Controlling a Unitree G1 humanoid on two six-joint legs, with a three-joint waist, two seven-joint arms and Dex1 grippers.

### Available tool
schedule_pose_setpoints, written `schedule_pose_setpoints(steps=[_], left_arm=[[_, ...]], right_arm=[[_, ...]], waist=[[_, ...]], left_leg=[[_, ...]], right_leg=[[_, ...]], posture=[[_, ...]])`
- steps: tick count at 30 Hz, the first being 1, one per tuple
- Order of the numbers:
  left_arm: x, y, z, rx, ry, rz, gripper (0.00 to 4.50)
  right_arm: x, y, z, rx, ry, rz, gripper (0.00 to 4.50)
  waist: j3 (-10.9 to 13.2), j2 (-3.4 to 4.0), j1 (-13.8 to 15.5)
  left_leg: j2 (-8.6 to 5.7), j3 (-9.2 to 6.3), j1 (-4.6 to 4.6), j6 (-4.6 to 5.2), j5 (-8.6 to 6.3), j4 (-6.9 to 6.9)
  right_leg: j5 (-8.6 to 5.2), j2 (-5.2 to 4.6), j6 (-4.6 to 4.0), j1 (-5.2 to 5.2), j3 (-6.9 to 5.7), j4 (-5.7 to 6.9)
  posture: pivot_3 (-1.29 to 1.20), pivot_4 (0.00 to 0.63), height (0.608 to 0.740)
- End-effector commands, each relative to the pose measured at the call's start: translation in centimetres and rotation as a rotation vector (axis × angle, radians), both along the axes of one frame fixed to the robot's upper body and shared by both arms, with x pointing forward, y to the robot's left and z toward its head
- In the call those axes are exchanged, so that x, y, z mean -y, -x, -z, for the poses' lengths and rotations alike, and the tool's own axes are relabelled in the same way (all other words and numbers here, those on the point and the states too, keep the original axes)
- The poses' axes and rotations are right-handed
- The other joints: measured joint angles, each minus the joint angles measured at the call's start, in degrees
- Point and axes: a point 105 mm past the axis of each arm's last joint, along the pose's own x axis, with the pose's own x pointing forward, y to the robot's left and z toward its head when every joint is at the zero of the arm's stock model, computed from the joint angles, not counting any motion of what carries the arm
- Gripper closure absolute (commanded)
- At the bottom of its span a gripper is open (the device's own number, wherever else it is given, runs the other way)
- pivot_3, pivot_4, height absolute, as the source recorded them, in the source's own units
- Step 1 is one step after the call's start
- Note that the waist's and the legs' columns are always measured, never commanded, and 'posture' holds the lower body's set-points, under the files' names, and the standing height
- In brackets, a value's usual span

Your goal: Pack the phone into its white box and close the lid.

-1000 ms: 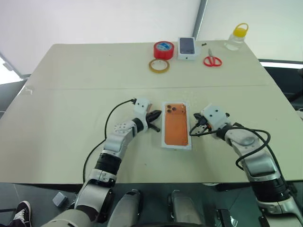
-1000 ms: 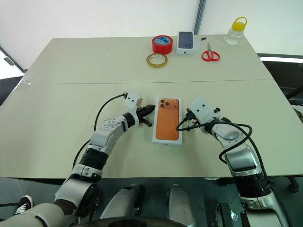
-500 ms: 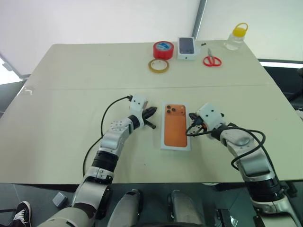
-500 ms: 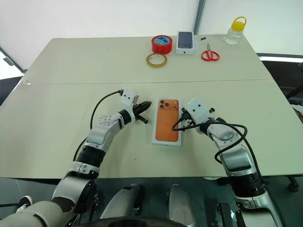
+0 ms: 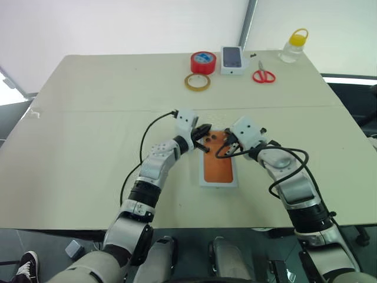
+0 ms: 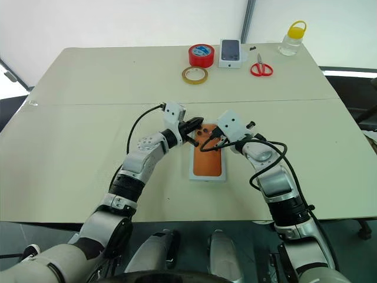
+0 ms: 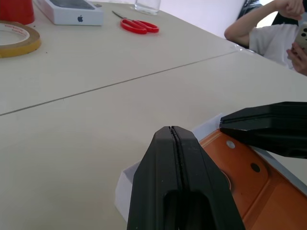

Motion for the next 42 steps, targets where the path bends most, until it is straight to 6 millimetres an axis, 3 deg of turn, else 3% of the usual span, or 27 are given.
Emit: schedule_pose_setpoints(steps=[1, 5, 11, 14, 20, 23, 28, 37, 42], left_arm=[[-0.2, 0.0, 2.2, -0.032, -0.097, -0.013, 4.5], [-0.5, -0.2, 2.1, -0.04, -0.077, -0.024, 4.5], [-2.1, -0.3, -0.3, 0.0, 0.025, -0.072, 4.5], [-3.2, 0.9, -1.0, 0.012, 0.026, -0.045, 4.5], [-5.5, 4.1, 0.4, -0.052, -0.053, 0.037, 4.5], [-5.2, 5.6, 1.2, -0.101, -0.065, 0.107, 4.5], [-4.3, 7.0, 2.7, -0.162, -0.107, 0.172, 4.5], [-4.3, 7.3, 3.7, -0.196, -0.144, 0.197, 4.5], [-3.5, 6.6, 3.0, -0.171, -0.103, 0.172, 4.5]], right_arm=[[0.3, 0.6, 1.7, -0.061, 0.053, -0.004, 4.47], [0.4, 1.1, 2.9, -0.103, 0.083, -0.001, 4.47], [1.1, 1.2, 0.9, -0.069, -0.025, 0.021, 4.47], [1.4, 2.1, -0.1, -0.069, -0.083, -0.008, 4.47], [3.2, 3.8, -1.0, -0.093, -0.102, -0.025, 4.47], [4.2, 4.9, 0.3, -0.147, -0.039, -0.043, 4.47], [4.1, 7.2, 2.4, -0.247, 0.04, -0.136, 4.47], [3.3, 7.4, 1.8, -0.246, 0.023, -0.174, 4.47], [2.4, 7.6, 1.3, -0.251, -0.016, -0.208, 4.47]], waist=[[-0.1, -0.04, 0.06], [-0.58, -0.18, 0.01], [-0.66, -0.2, -0.15], [-0.65, -0.19, -0.24], [-0.62, -0.17, 0.12], [-0.62, -0.16, 0.23], [-0.58, -0.17, 0.1], [-0.56, -0.17, 0.28], [-0.56, -0.18, 0.31]], left_leg=[[0.0, 0.0, 0.05, 0.0, 0.0, 0.0], [0.0, -0.01, 0.19, 0.02, -0.01, -0.02], [0.02, -0.02, 0.26, 0.3, -0.18, -0.03], [0.03, -0.02, 0.17, 0.28, -0.17, -0.06], [0.02, -0.03, 0.09, 0.3, -0.18, -0.05], [0.02, -0.03, 0.08, 0.37, -0.22, -0.06], [0.0, -0.03, 0.07, 0.46, -0.28, -0.04], [0.02, -0.02, 0.08, 0.46, -0.28, -0.02], [0.02, -0.03, 0.07, 0.46, -0.28, -0.02]], right_leg=[[0.0, 0.0, 0.0, 0.06, 0.0, -0.02], [0.0, 0.0, 0.0, 0.23, -0.01, -0.05], [-0.01, 0.01, 0.01, 0.29, 0.01, -0.05], [-0.01, 0.01, 0.01, 0.17, 0.05, -0.05], [-0.01, -0.01, 0.0, 0.1, 0.05, -0.07], [-0.01, -0.02, 0.0, 0.11, 0.04, -0.09], [-0.03, -0.06, 0.03, 0.17, 0.02, -0.17], [-0.03, -0.06, 0.03, 0.17, 0.03, -0.15], [-0.03, -0.08, 0.03, 0.17, 0.03, -0.16]], posture=[[0.0, 0.15, 0.74], [0.0, 0.15, 0.74], [0.0, 0.15, 0.74], [0.0, 0.15, 0.74], [0.0, 0.15, 0.74], [0.0, 0.15, 0.74], [0.0, 0.15, 0.74], [0.0, 0.15, 0.74], [0.0, 0.15, 0.74]])
